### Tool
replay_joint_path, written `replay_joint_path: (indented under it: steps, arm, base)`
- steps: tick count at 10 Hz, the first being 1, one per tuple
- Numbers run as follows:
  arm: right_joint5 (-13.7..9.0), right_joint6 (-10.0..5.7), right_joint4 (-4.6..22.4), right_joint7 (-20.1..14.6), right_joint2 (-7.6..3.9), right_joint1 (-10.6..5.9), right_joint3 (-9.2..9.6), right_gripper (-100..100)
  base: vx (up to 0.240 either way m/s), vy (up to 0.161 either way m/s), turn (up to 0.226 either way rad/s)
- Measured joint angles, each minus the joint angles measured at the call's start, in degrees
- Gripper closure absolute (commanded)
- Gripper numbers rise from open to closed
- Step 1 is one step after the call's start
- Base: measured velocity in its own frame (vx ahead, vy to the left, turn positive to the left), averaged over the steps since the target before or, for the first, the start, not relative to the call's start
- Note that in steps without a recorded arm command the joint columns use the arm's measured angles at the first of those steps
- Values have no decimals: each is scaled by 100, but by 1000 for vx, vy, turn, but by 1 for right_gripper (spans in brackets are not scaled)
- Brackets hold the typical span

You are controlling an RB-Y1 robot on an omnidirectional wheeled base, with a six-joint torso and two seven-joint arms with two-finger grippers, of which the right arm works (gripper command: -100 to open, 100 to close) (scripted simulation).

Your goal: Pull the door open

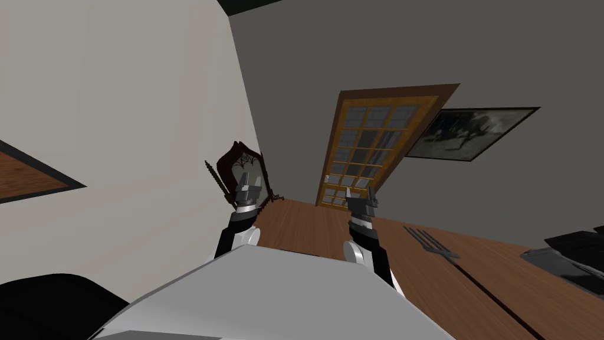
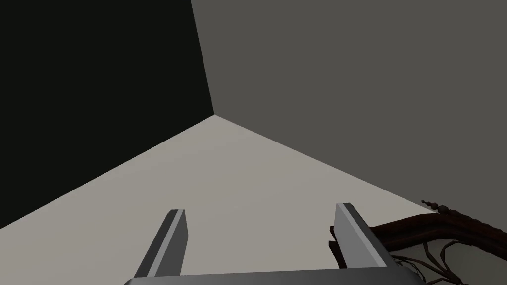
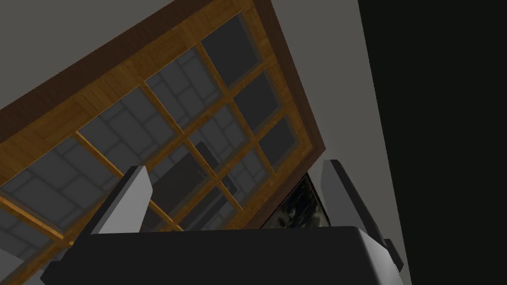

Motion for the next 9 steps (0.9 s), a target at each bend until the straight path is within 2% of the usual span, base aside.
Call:
replay_joint_path:
  steps: [6,8,9]
  arm:
    - [-596,-327,776,-574,-250,-123,131,-100]
    - [-802,-447,980,-770,-323,-89,216,-100]
    - [-920,-489,1113,-874,-365,-124,232,-100]
  base:
    - [83,-31,108]
    - [87,-39,139]
    - [97,-39,121]
